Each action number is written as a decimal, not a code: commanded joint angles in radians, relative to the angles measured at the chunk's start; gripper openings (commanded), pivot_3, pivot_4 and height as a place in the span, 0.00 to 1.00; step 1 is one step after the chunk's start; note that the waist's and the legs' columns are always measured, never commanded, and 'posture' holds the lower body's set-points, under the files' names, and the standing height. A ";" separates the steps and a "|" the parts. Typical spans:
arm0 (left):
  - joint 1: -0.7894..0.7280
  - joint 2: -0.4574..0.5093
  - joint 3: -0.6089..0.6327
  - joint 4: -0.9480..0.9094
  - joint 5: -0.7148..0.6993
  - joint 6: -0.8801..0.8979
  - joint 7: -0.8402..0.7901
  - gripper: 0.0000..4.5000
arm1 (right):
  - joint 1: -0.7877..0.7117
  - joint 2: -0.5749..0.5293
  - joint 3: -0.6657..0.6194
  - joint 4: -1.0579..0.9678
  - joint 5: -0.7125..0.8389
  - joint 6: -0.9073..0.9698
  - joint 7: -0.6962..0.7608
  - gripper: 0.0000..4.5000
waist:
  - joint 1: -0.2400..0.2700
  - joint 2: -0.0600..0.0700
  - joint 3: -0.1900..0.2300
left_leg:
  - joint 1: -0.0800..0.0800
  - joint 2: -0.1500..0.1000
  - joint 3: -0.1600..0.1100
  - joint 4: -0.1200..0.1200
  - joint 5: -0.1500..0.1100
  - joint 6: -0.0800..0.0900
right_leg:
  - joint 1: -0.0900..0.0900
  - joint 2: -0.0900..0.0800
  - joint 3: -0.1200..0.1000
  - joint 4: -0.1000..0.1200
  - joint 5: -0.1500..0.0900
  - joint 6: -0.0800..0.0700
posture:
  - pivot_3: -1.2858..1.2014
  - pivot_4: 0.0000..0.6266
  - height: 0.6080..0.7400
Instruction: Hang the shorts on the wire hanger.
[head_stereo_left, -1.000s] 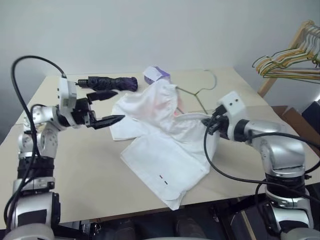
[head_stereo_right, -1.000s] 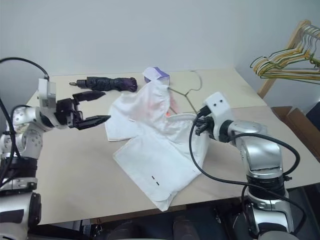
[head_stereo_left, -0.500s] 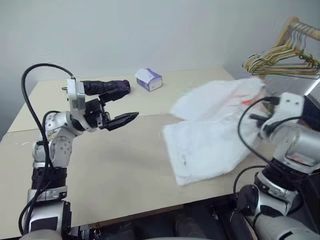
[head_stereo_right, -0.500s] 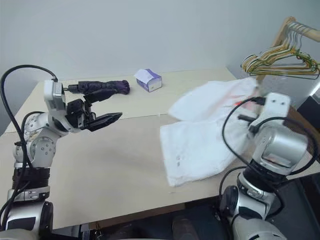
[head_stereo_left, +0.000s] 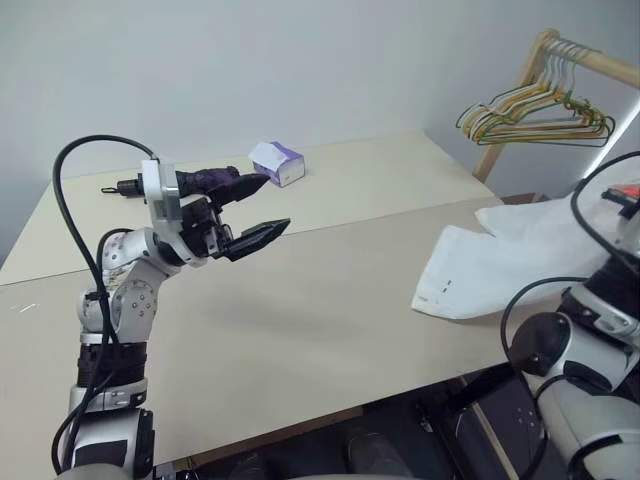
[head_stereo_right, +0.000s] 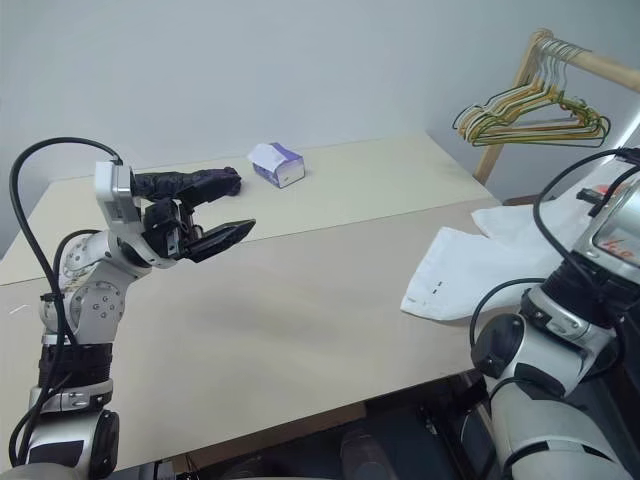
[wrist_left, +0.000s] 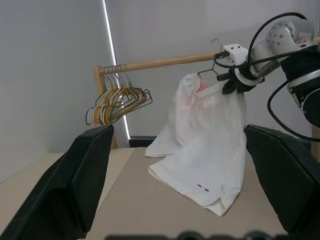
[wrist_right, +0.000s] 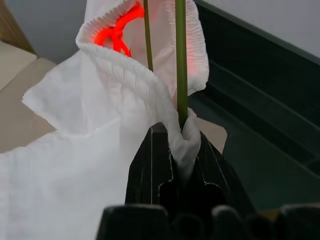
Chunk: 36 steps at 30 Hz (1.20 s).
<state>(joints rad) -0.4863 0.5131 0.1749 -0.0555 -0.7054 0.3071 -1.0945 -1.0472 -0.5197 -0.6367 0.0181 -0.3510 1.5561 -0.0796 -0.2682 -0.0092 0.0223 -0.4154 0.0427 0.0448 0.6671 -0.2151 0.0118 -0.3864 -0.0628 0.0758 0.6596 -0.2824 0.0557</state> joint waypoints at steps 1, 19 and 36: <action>-0.013 0.019 0.007 -0.043 -0.003 0.012 0.015 1.00 | -0.098 -0.058 -0.050 0.108 0.058 -0.110 -0.021 0.01 | 0.000 0.000 0.000 | 0.000 0.000 0.000 0.000 0.000 0.000 | 0.000 0.000 0.000 0.000 0.000 0.000 | 0.43 0.00 1.00; -0.057 0.029 -0.003 -0.023 -0.010 0.021 -0.008 1.00 | -0.426 -0.434 -0.249 0.919 0.354 -0.525 -0.257 0.01 | 0.000 0.007 0.005 | 0.004 -0.001 0.013 -0.009 0.000 0.000 | 0.000 0.001 0.014 -0.010 0.000 0.001 | 0.42 0.00 1.00; -0.115 0.004 0.008 0.024 -0.034 0.004 -0.071 1.00 | -0.253 -0.518 -0.218 1.173 0.555 -0.735 -0.357 0.01 | -0.029 0.004 0.008 | 0.013 -0.001 0.016 -0.009 0.000 0.000 | 0.010 0.002 0.019 -0.014 0.001 0.004 | 0.42 0.00 1.00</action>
<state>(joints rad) -0.5787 0.5152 0.1591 -0.0238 -0.7149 0.3261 -1.1562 -1.3046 -1.0229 -0.8650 1.1889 0.1787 0.8408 -0.4281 -0.2968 -0.0054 0.0300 -0.4003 0.0418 0.0611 0.6577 -0.2155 0.0123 -0.3732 -0.0613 0.0941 0.6440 -0.2819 0.0595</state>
